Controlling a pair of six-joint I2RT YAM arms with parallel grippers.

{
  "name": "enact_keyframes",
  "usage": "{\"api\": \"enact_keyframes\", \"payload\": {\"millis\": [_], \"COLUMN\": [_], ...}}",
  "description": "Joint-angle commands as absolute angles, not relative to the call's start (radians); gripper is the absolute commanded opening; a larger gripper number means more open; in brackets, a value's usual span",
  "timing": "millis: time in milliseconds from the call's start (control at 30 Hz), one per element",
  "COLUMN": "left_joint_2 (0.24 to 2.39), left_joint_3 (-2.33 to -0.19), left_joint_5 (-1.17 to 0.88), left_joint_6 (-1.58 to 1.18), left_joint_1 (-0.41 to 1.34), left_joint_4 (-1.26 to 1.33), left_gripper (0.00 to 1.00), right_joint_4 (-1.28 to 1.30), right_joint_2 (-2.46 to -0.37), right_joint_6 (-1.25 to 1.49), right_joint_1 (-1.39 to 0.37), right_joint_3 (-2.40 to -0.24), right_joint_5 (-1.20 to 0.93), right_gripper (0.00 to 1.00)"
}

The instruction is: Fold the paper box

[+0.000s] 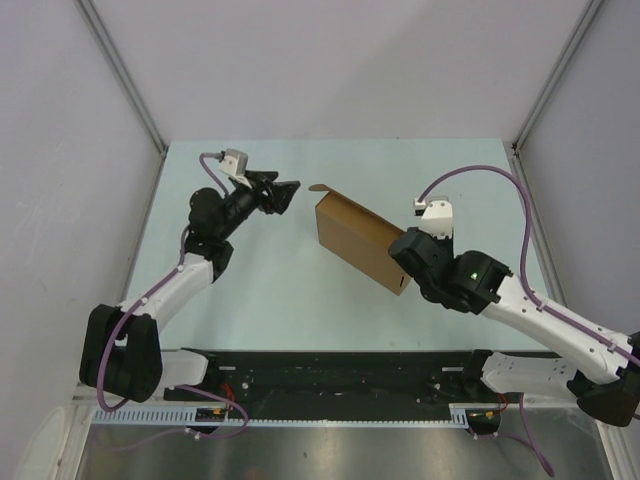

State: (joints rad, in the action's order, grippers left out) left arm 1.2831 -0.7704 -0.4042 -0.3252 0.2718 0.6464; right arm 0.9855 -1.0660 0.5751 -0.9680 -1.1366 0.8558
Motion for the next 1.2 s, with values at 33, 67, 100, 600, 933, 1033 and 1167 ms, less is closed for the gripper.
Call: {"api": "enact_keyframes", "payload": {"millis": [33,67,100,600,933,1033,1167], "left_joint_2": [1.276,1.276,1.278,1.402,1.483,1.493,1.490], "left_joint_3": [-0.718,-0.716,-0.718,-0.764,-0.793,-0.796,-0.787], "left_joint_5": [-0.397,-0.394,-0.393,-0.417,-0.431,-0.428,-0.436], "left_joint_6": [-0.350,-0.350,-0.350,-0.406,-0.407,-0.405,-0.408], "left_joint_1": [0.276,0.276,0.278,0.304,0.336,0.336,0.341], "left_joint_4": [0.755,0.761,0.761,0.848,0.911,0.917,0.922], "left_gripper": [0.75,0.75,0.75,0.73,0.71,0.71,0.70], "right_joint_4": [0.923,0.920,0.916,0.891,0.865,0.859,0.844], "right_joint_2": [-1.081,-1.091,-1.094,-1.124,-1.115,-1.111,-1.111], "right_joint_6": [0.575,0.577,0.577,0.578,0.569,0.563,0.542], "right_joint_1": [-0.960,-0.957,-0.956,-0.919,-0.876,-0.862,-0.850], "right_joint_3": [-1.114,-1.114,-1.112,-1.112,-1.114,-1.114,-1.114], "right_joint_5": [0.830,0.827,0.827,0.808,0.758,0.738,0.730], "right_gripper": [0.35,0.33,0.31,0.15,0.00,0.00,0.00]}}
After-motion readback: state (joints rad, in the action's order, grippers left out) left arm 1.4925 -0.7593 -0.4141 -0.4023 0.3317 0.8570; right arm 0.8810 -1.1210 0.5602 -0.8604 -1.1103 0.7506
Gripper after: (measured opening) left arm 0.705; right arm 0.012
